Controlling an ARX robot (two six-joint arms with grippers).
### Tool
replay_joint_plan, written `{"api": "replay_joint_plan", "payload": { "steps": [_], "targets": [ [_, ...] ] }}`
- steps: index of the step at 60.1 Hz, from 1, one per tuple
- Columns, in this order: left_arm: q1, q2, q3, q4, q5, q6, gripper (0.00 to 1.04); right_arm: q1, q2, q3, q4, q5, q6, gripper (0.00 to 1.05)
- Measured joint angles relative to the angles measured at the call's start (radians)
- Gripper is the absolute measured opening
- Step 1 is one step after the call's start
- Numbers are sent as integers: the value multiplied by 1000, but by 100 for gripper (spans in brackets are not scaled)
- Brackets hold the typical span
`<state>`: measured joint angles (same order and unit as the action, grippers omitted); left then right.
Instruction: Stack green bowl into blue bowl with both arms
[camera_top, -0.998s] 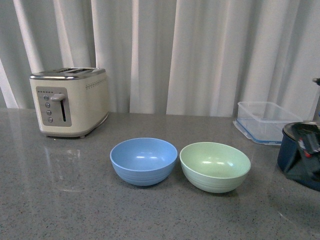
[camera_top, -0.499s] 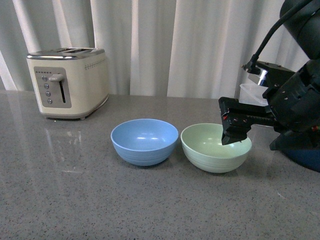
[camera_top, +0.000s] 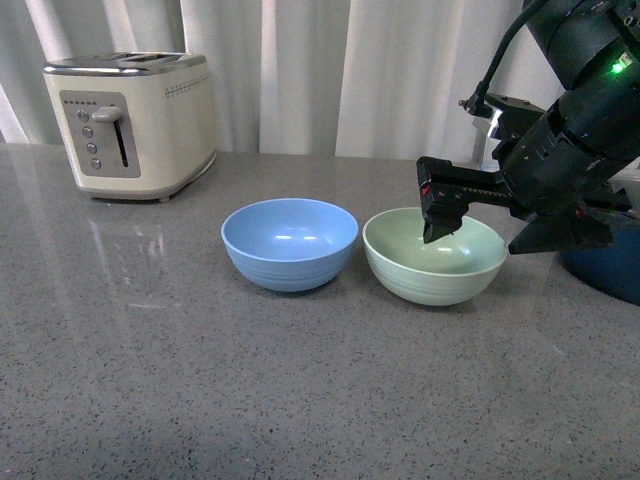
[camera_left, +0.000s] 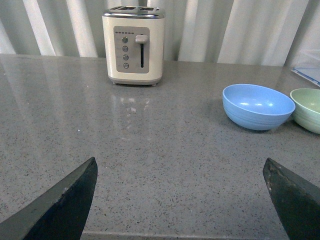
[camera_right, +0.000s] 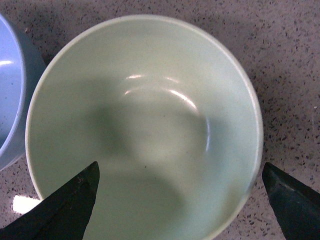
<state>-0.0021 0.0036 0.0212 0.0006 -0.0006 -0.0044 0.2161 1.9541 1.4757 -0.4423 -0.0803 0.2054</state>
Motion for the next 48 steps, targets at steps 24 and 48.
{"api": "replay_joint_plan", "payload": {
  "steps": [24, 48],
  "targets": [
    [0, 0, 0, 0, 0, 0, 98, -39, 84, 19, 82, -4, -61, 89],
    [0, 0, 0, 0, 0, 0, 98, -64, 75, -68, 134, -23, -51, 30]
  ]
}}
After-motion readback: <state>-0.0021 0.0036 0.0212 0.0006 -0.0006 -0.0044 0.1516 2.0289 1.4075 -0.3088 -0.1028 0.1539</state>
